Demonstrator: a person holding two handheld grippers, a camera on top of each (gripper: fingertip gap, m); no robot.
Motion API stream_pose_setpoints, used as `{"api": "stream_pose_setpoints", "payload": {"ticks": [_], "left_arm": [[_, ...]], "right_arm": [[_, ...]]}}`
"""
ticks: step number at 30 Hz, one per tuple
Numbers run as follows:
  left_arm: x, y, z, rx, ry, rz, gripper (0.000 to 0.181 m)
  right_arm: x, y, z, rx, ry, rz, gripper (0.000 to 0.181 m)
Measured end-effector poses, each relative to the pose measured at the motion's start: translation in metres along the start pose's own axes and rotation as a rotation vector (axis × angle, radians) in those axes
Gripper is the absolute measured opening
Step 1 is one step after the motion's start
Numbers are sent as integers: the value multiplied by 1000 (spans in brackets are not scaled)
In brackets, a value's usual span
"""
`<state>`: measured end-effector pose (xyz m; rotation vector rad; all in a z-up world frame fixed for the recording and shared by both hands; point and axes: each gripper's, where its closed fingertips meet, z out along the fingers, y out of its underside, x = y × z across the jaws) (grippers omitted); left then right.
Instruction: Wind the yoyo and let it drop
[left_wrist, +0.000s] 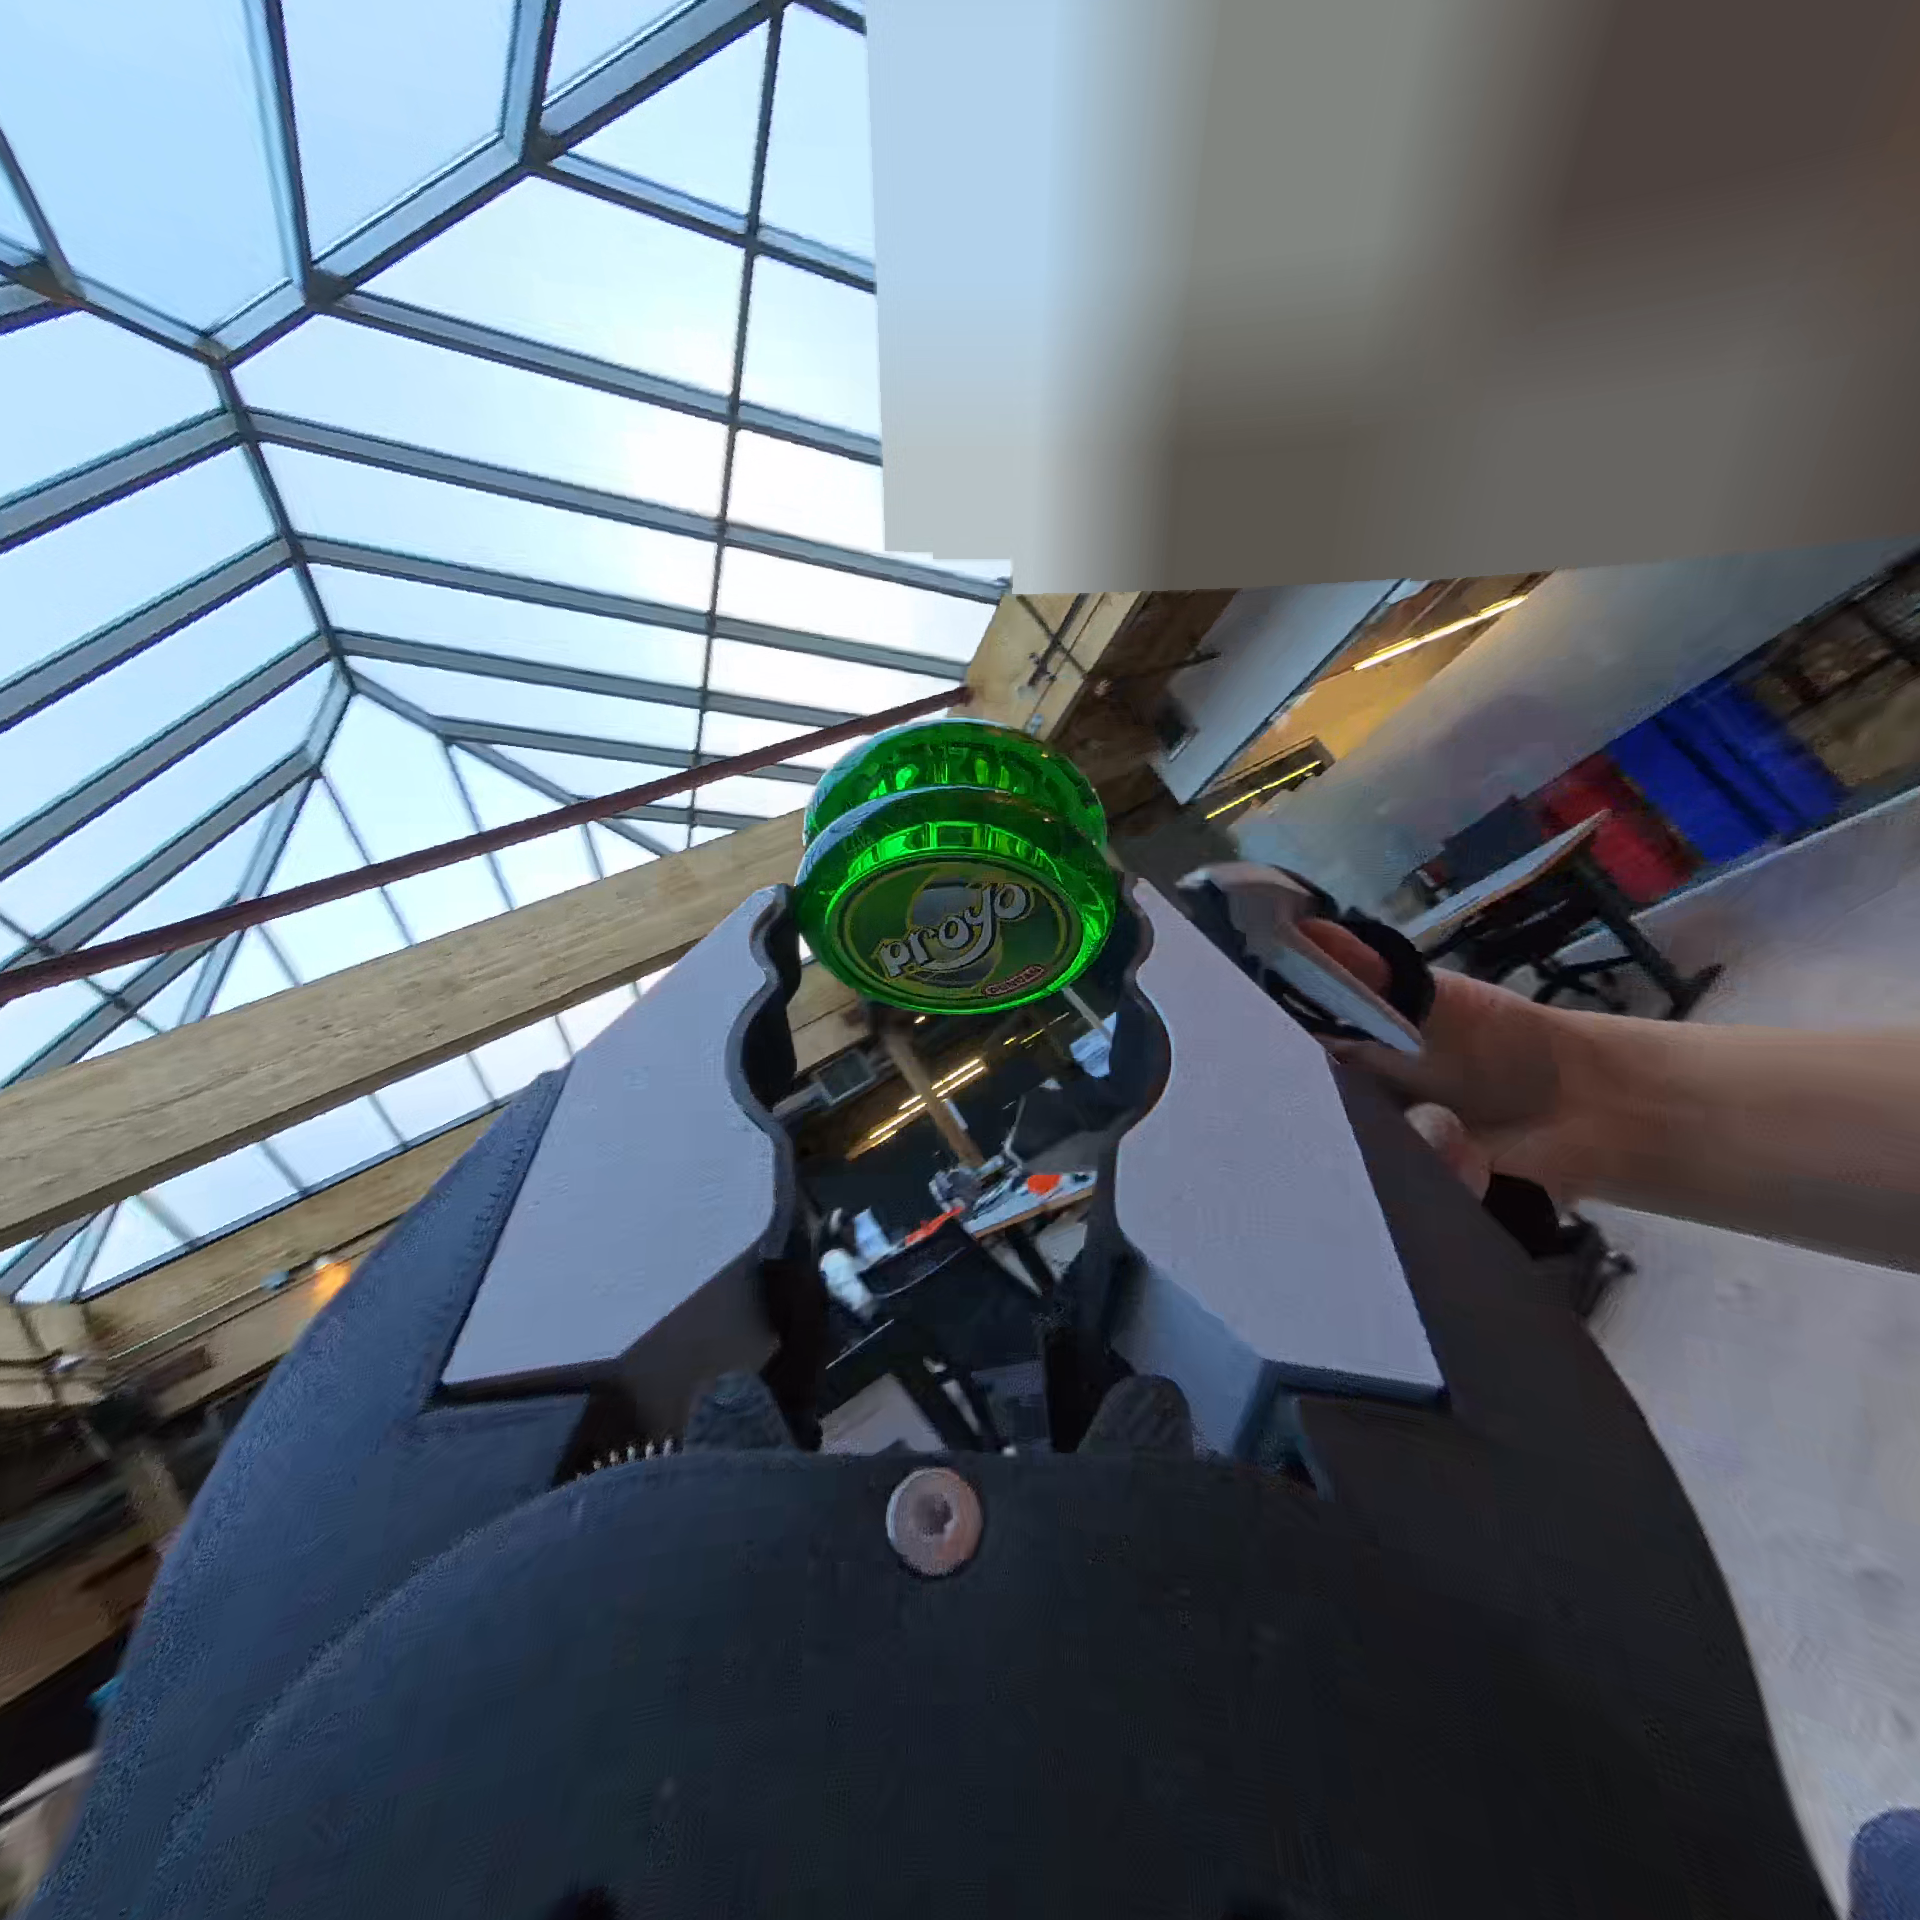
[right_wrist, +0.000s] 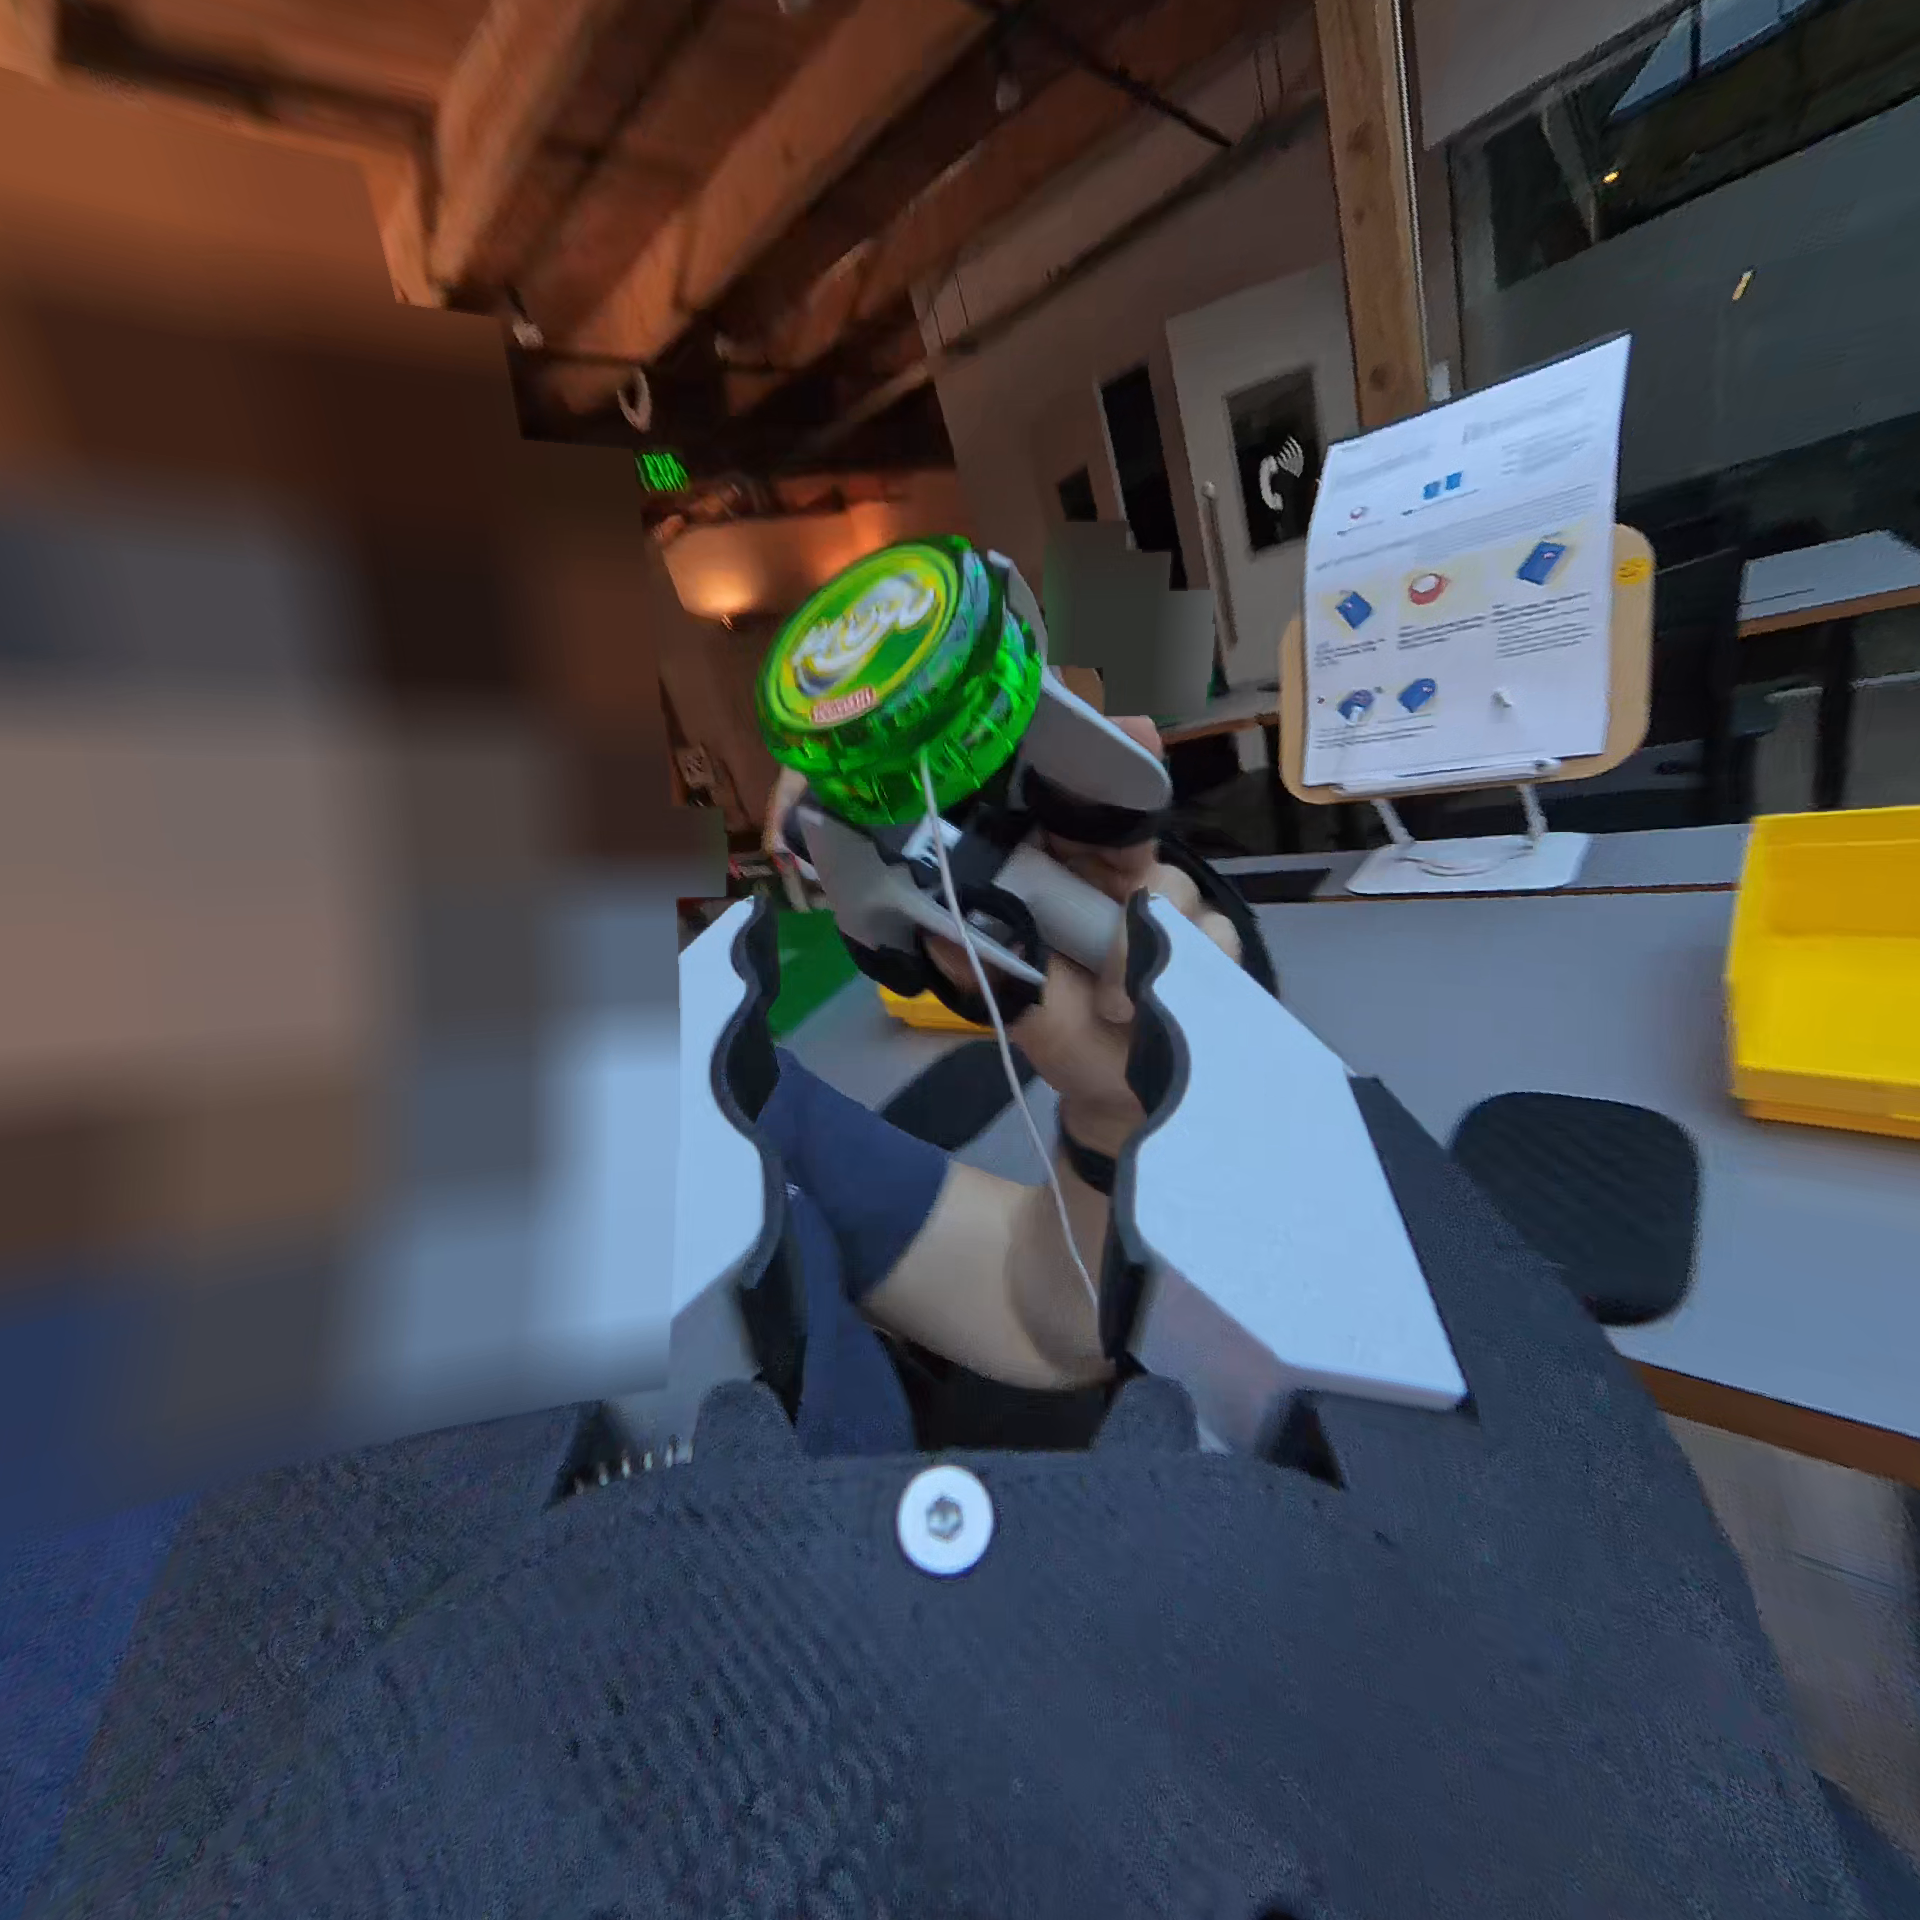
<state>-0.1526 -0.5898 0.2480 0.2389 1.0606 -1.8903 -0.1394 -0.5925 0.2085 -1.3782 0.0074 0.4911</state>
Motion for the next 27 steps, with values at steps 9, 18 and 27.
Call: {"api": "stream_pose_setpoints", "payload": {"ticks": [9, 18, 27], "left_arm": [[-115, 2, -126, -240, -291, 34, 59], [-156, 9, -291, -438, -555, -41, 59], [-137, 5, -402, -443, -768, -222, 59]], "right_arm": [[113, 62, 142, -134, 43, -312, 64], [151, 172, 256, -122, -221, 28, 35], [171, 265, 316, -132, -76, -28, 51]]}}
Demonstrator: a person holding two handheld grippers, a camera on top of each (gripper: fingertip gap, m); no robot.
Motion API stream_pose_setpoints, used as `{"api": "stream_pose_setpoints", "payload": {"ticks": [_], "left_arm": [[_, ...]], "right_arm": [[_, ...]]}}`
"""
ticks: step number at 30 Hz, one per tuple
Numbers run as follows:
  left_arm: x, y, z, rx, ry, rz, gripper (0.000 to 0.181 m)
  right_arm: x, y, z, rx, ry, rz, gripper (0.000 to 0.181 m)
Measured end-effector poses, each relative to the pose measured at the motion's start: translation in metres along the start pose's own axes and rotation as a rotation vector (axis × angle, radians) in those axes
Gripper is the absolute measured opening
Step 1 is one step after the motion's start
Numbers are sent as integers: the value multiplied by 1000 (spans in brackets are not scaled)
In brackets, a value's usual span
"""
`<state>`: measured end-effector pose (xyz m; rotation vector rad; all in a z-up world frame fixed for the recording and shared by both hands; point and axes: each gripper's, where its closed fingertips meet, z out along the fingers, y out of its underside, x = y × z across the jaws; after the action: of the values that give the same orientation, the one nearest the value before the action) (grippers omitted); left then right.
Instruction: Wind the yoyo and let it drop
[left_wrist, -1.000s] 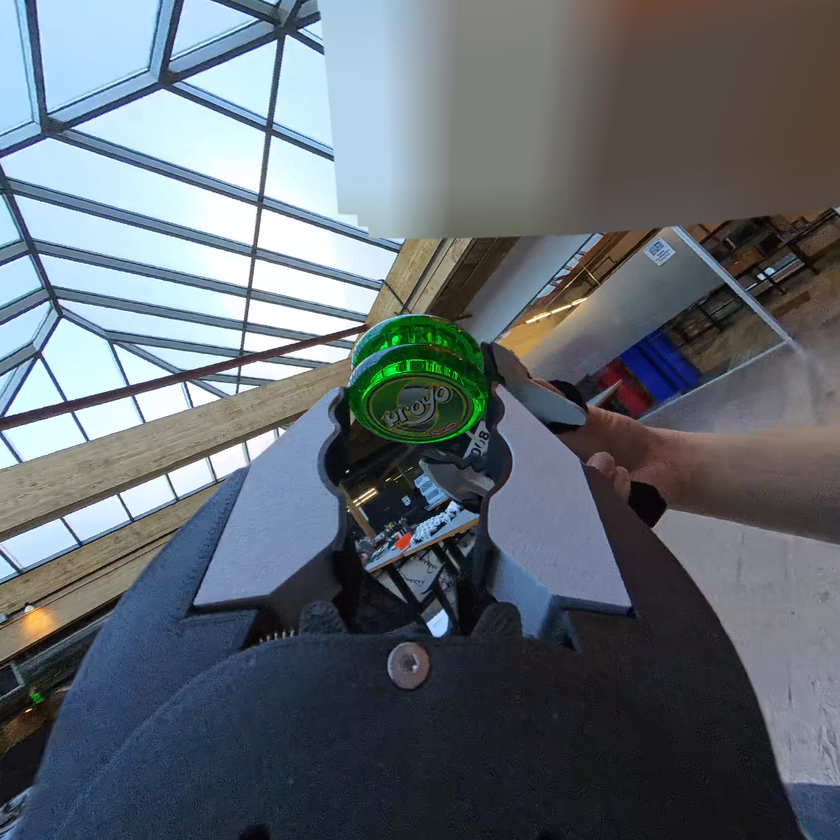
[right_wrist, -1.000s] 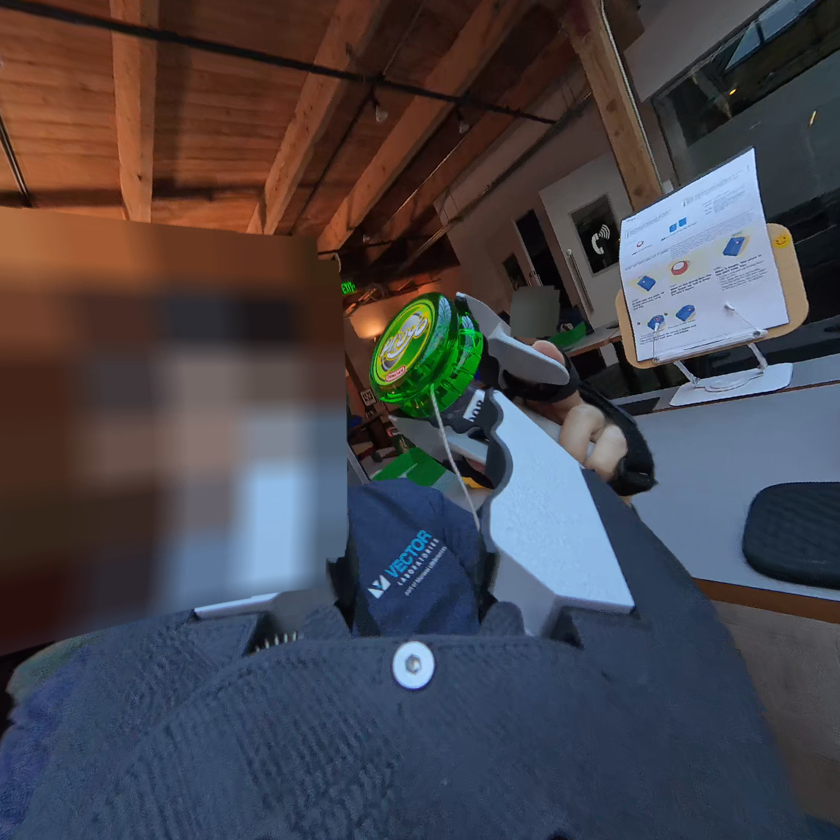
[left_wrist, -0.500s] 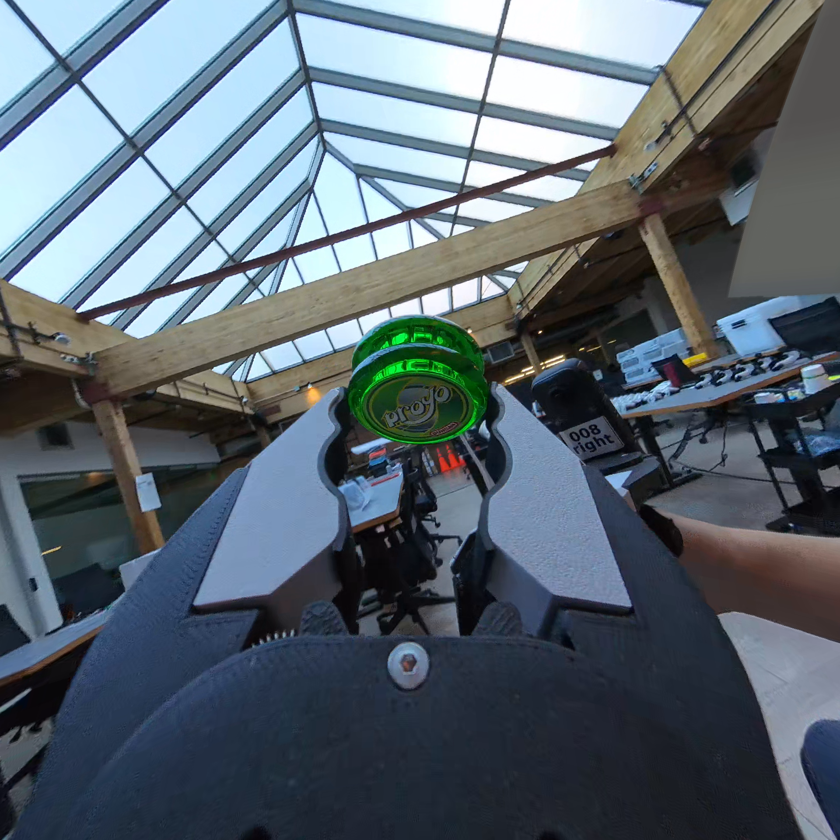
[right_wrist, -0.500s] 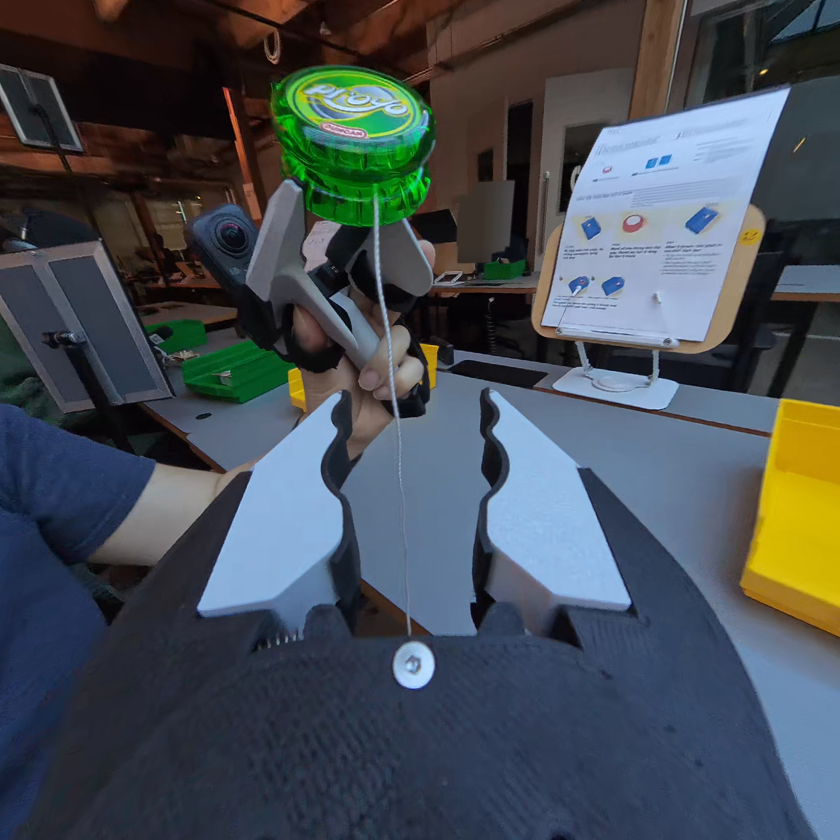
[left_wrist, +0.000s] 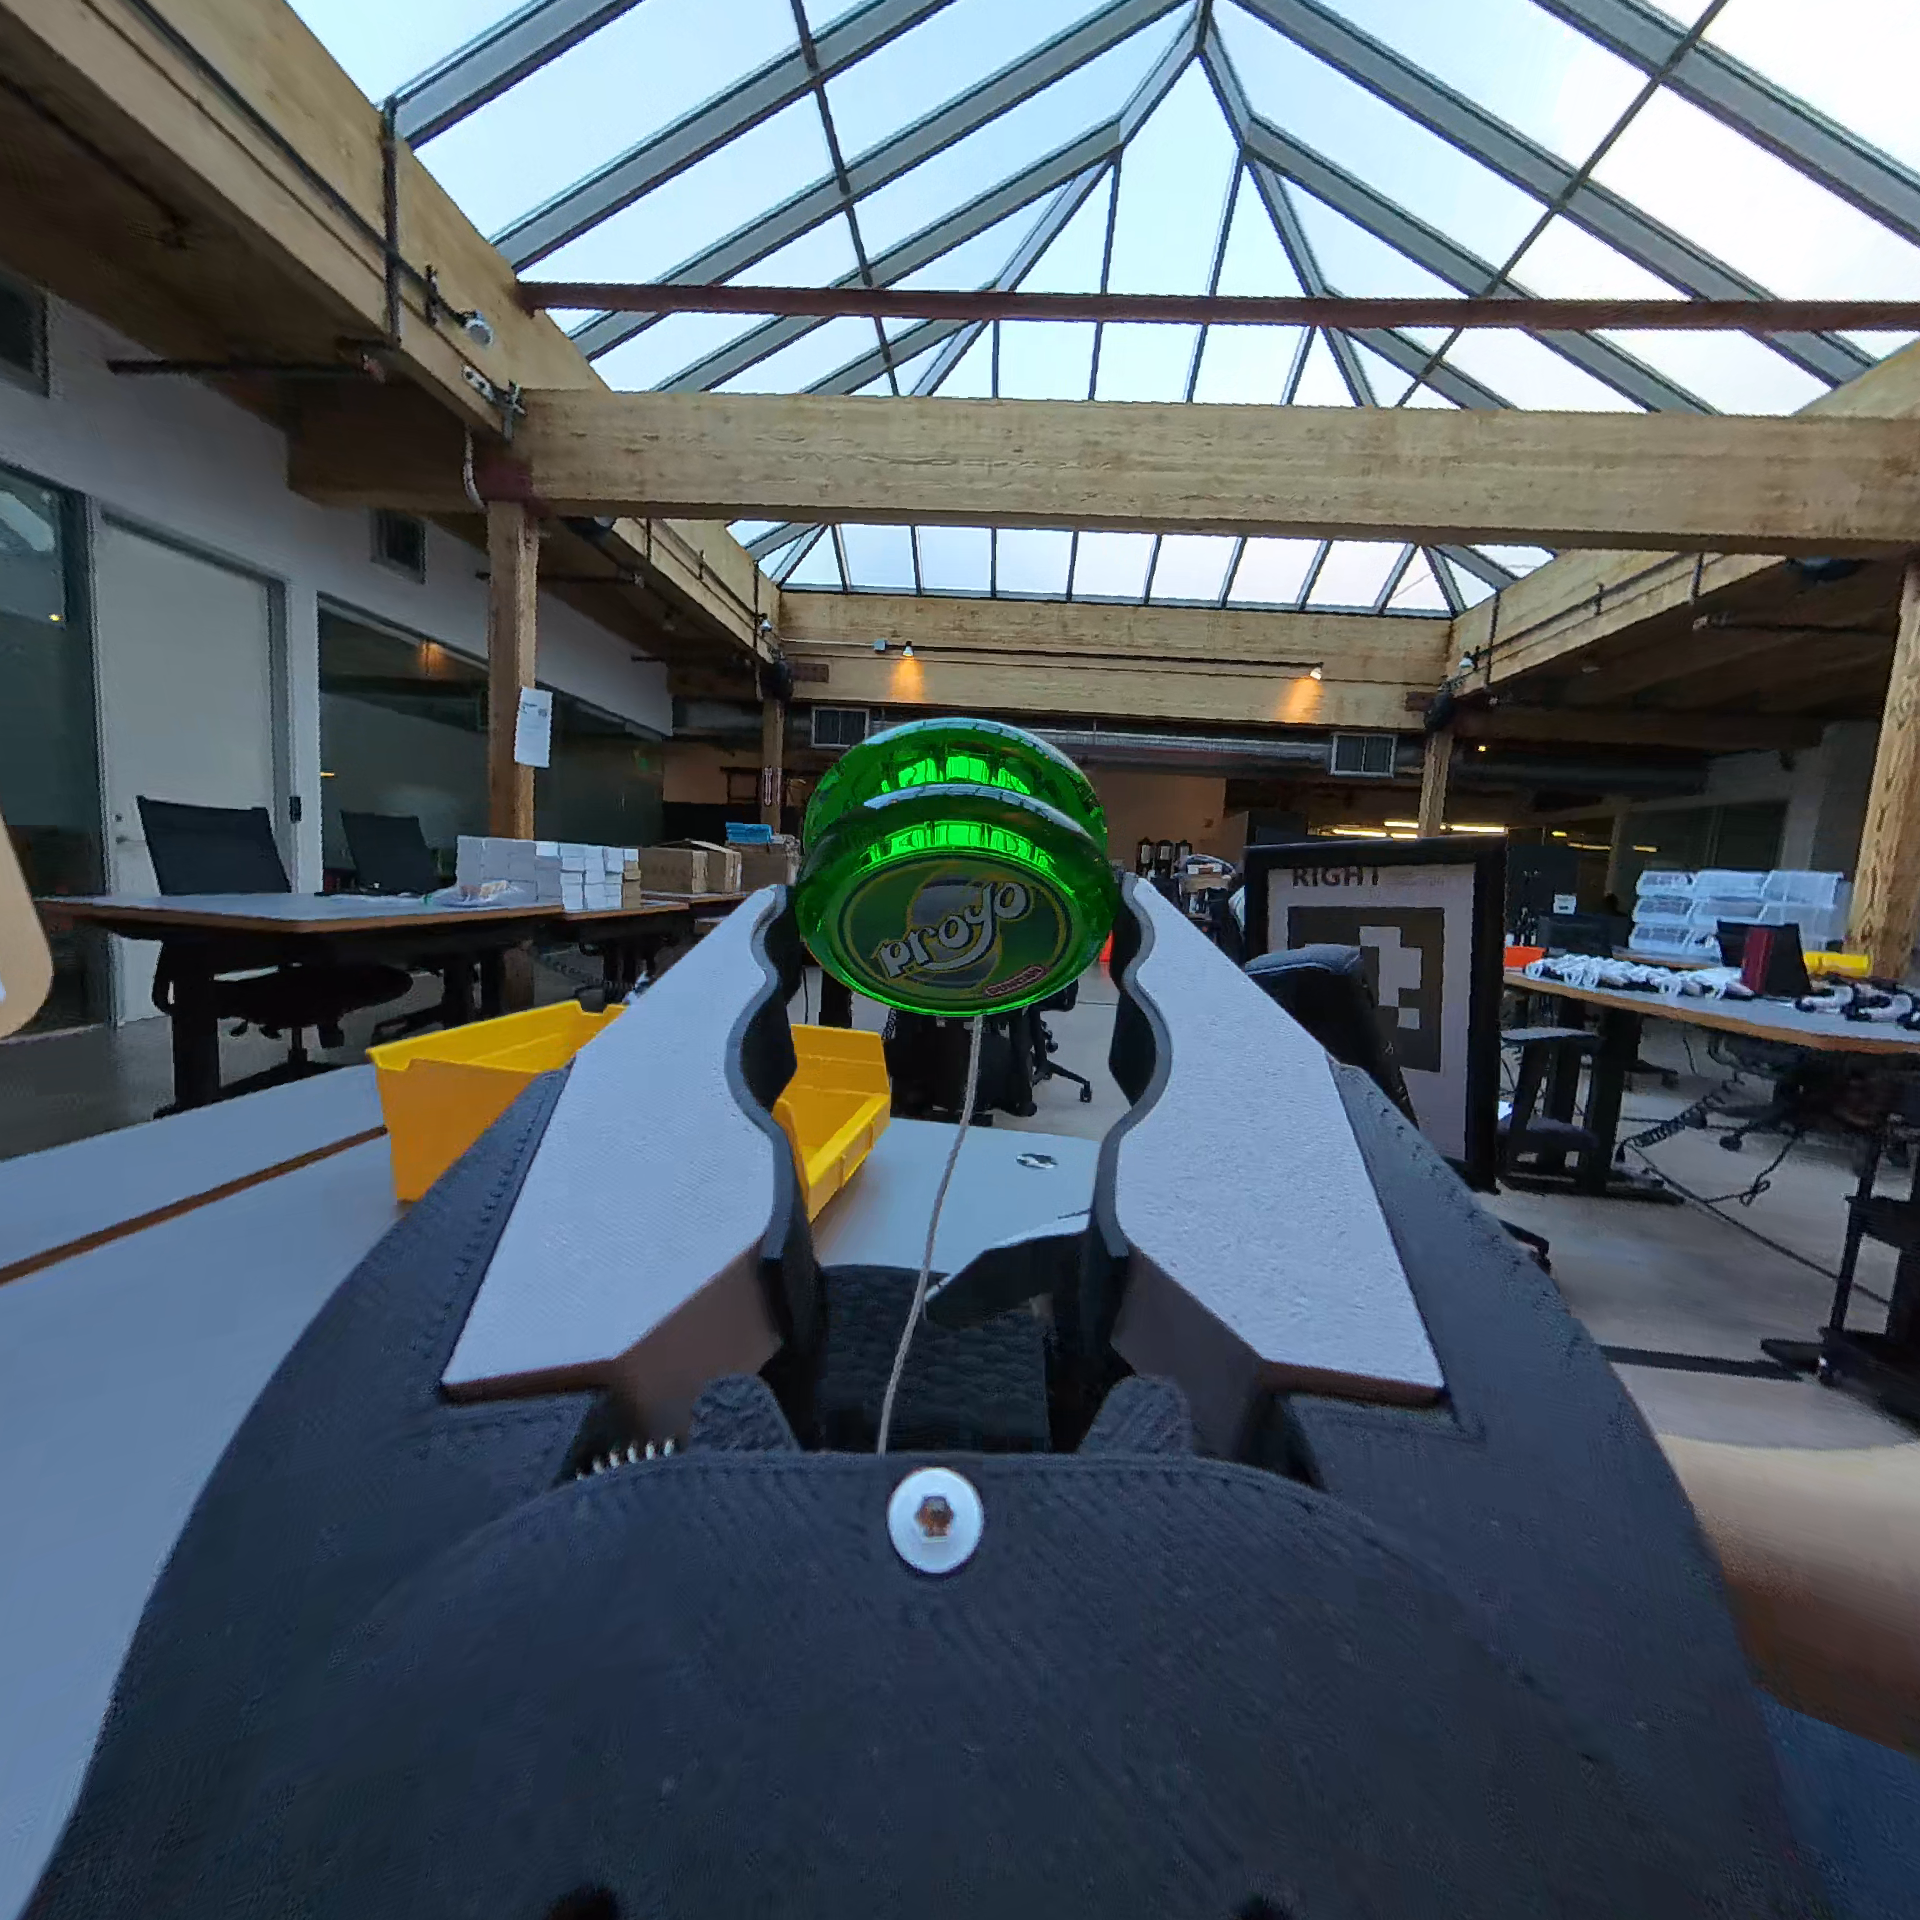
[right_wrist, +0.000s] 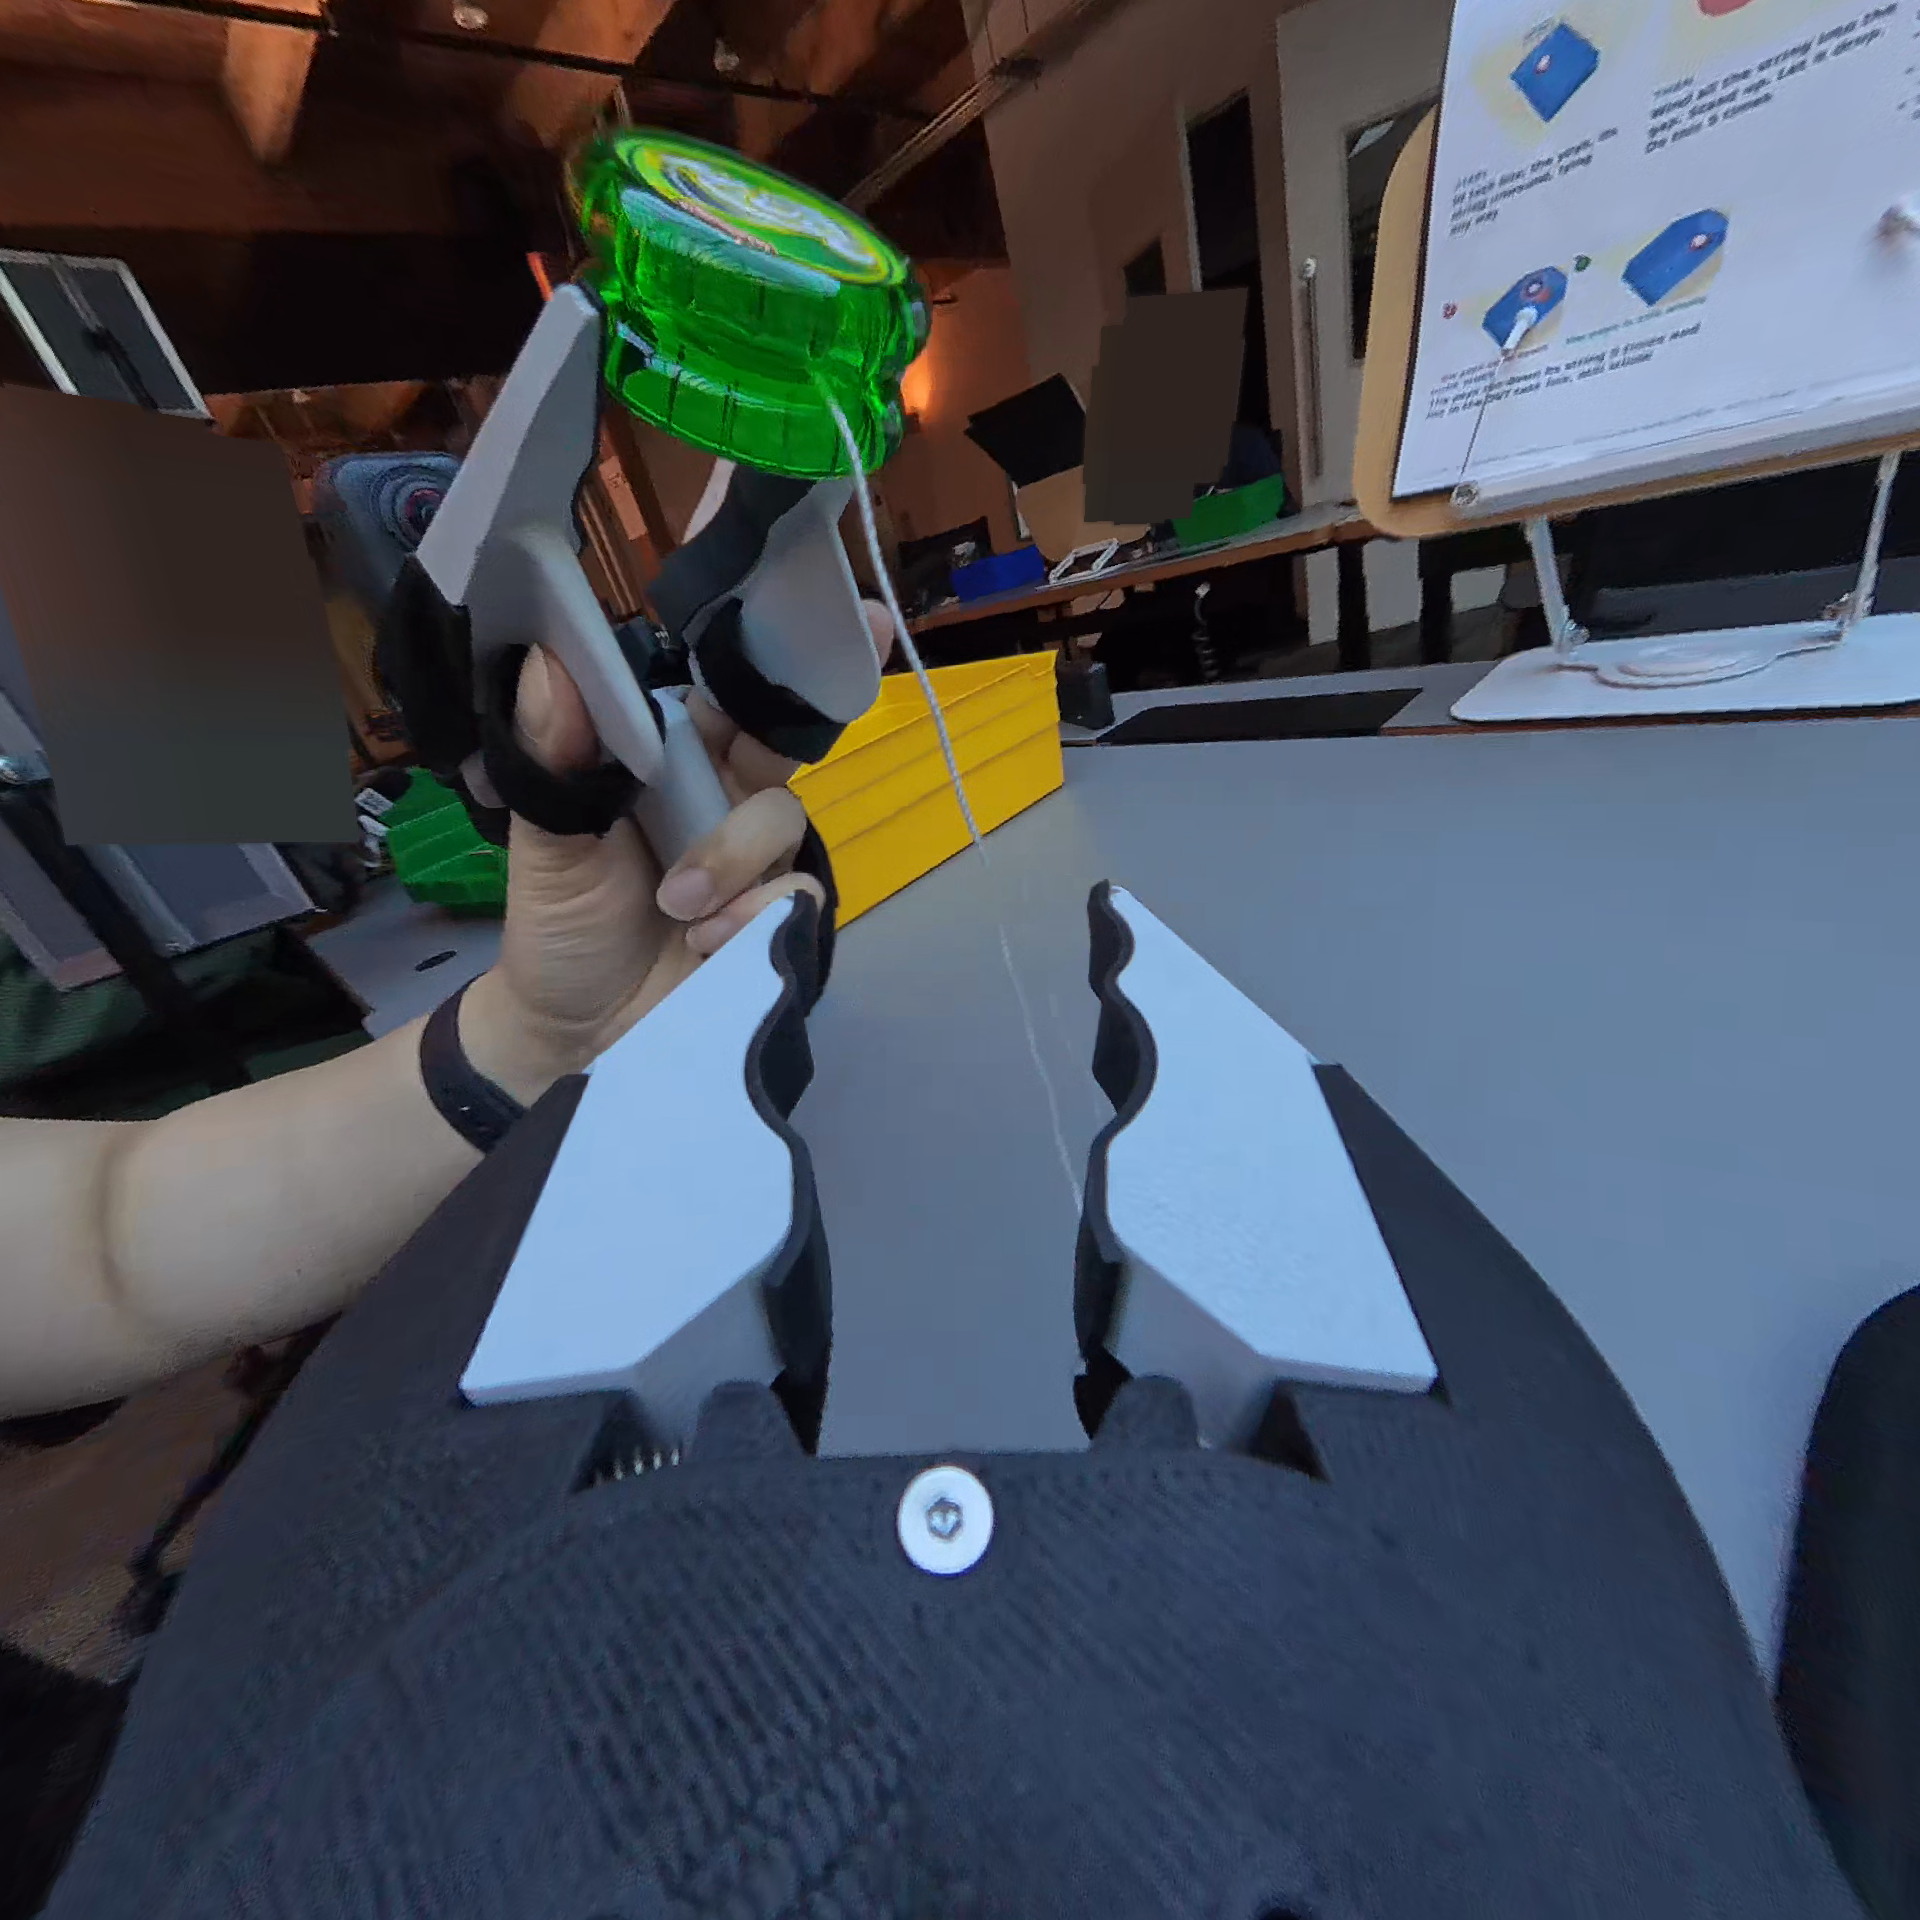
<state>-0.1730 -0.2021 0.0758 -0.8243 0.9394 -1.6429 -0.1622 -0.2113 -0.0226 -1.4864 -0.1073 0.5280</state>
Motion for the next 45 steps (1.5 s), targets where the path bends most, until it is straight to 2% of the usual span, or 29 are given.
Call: {"api": "stream_pose_setpoints", "payload": {"ticks": [3, 6, 8, 9, 10, 11, 14, 17, 21, 25, 28, 36, 41, 45], "left_arm": [[-7, 6, -13, -18, -1, -3, 59], [-12, 11, -19, -33, -6, 4, 59], [-18, 13, -23, -34, -12, -6, 59], [-21, 13, -25, -33, -18, -13, 59], [-25, 13, -28, -33, -25, -19, 59], [-29, 13, -31, -34, -37, -22, 59], [-42, 13, -41, -45, -93, -26, 59], [-50, 17, -48, -76, -132, -36, 59], [-40, 32, -46, -130, -103, -57, 58], [-23, 54, -40, -206, -56, -74, 58], [-6, 68, -36, -254, -16, -109, 59], [43, 86, -26, -313, 142, -195, 59], [77, 73, -24, -291, 283, -212, 59], [81, 50, -24, -214, 288, -271, 59]], "right_arm": [[1, 5, 13, 27, -21, -73, 52], [-4, 27, 38, -98, -96, -34, 53], [1, 43, 50, -175, -94, 13, 48], [-5, 48, 53, -197, -148, 50, 28], [-22, 50, 52, -203, -270, 112, 9], [-37, 46, 50, -187, -391, 189, 2], [-74, 21, 27, -103, -721, 409, 7], [-84, -3, 6, -25, -802, 436, 13], [-90, -38, -9, 8, -791, 390, 13], [-85, -56, -10, -138, -686, 273, 6], [-75, -59, -8, -352, -573, 102, 0], [-42, -60, -7, -1014, -356, -354, 0], [-15, -49, -11, -1274, -244, -522, 0], [-15, -29, -16, -1270, -276, -485, 0]]}}
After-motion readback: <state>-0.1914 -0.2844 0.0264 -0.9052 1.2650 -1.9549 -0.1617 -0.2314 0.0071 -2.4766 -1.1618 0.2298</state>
